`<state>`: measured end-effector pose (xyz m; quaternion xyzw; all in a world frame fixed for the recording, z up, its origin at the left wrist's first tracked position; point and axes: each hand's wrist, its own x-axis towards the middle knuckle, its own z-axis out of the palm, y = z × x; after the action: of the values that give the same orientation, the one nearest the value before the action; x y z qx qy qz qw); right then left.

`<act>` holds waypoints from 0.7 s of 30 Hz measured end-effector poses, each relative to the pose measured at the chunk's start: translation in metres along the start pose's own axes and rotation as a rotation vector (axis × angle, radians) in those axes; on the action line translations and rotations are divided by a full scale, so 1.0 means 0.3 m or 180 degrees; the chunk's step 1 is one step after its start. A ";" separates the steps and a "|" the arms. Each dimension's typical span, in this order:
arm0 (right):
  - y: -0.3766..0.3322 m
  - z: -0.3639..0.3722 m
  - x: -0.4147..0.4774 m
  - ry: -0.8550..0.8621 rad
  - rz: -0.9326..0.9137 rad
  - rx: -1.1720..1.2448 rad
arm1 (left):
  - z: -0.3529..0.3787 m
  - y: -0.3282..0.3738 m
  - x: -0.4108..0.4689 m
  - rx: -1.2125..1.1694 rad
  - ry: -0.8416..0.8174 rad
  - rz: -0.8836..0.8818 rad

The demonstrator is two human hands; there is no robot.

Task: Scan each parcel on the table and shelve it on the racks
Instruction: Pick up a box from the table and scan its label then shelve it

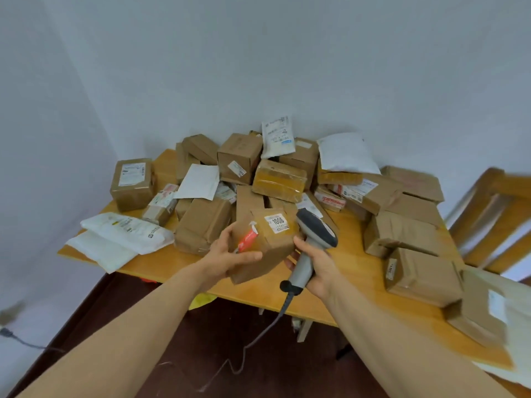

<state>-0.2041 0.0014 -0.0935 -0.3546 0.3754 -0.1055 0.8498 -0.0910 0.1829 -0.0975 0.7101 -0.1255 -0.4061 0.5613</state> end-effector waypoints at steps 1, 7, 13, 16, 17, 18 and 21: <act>-0.022 -0.025 0.006 0.0020 -0.0031 0.0073 | 0.038 0.021 0.008 -0.0316 -0.0132 -0.0129; -0.137 -0.122 0.065 -0.0109 -0.0153 0.0196 | 0.204 0.098 0.086 -0.0822 -0.0002 -0.0265; -0.186 -0.151 0.112 -0.0400 -0.0095 0.0108 | 0.250 0.114 0.109 -0.0905 0.0200 -0.0343; -0.197 -0.135 0.110 -0.0515 -0.0146 -0.0084 | 0.248 0.135 0.094 -0.0850 0.0423 -0.0332; -0.202 -0.129 0.107 -0.0521 -0.0147 -0.0224 | 0.234 0.143 0.089 -0.0811 0.0518 -0.0277; -0.207 -0.123 0.103 -0.0512 -0.0149 -0.0409 | 0.220 0.160 0.078 -0.0737 0.0634 -0.0205; -0.225 -0.110 0.073 -0.0640 -0.0170 -0.1145 | 0.146 0.196 0.060 -0.0585 0.0957 0.0020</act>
<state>-0.2065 -0.0749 -0.0752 -0.5192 0.2919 -0.0234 0.8029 -0.0947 0.1212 -0.0542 0.7081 -0.0047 -0.3035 0.6376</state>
